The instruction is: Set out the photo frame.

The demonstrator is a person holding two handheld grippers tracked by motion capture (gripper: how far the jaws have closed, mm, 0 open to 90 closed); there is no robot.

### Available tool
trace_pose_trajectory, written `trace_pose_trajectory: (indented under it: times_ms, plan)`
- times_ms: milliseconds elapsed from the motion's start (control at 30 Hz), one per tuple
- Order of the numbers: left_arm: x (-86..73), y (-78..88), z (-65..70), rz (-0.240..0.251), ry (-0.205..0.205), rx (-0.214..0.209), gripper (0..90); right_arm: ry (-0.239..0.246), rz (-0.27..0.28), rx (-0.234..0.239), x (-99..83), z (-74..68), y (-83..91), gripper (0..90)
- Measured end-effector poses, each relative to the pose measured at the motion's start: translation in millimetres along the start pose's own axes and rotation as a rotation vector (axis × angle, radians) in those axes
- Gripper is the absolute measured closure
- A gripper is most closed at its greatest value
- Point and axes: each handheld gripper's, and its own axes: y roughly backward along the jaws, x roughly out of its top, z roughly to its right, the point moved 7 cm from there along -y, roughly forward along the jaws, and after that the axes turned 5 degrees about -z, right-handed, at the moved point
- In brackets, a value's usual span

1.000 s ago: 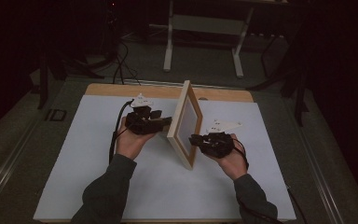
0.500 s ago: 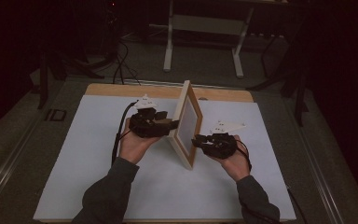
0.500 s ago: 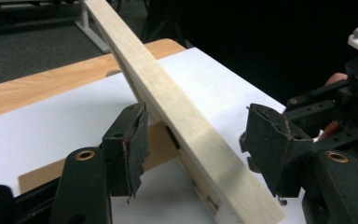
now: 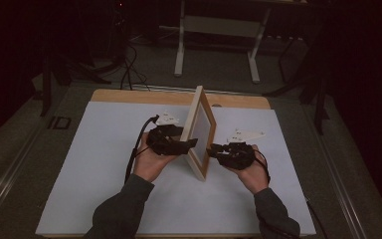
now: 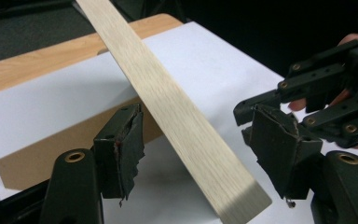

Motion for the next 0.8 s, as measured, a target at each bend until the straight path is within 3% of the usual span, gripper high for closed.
trace_pose_trajectory:
  times_ms: [233, 567, 800]
  plan:
    - [-8.7, -8.6, 3.0, -0.02, -0.003, 0.024, 38.1, 0.004, -0.006, 0.002, -1.9, -0.7, -1.3, 71.7]
    - [-12.4, -10.3, 5.7, -0.033, 0.001, 0.022, 47.3, 0.002, -0.004, 0.005, -2.7, -1.0, -1.7, 72.0]
    - [-12.9, -9.9, 5.9, -0.036, 0.006, 0.022, 48.4, -0.001, -0.005, 0.005, -4.2, -0.9, -2.7, 72.0]
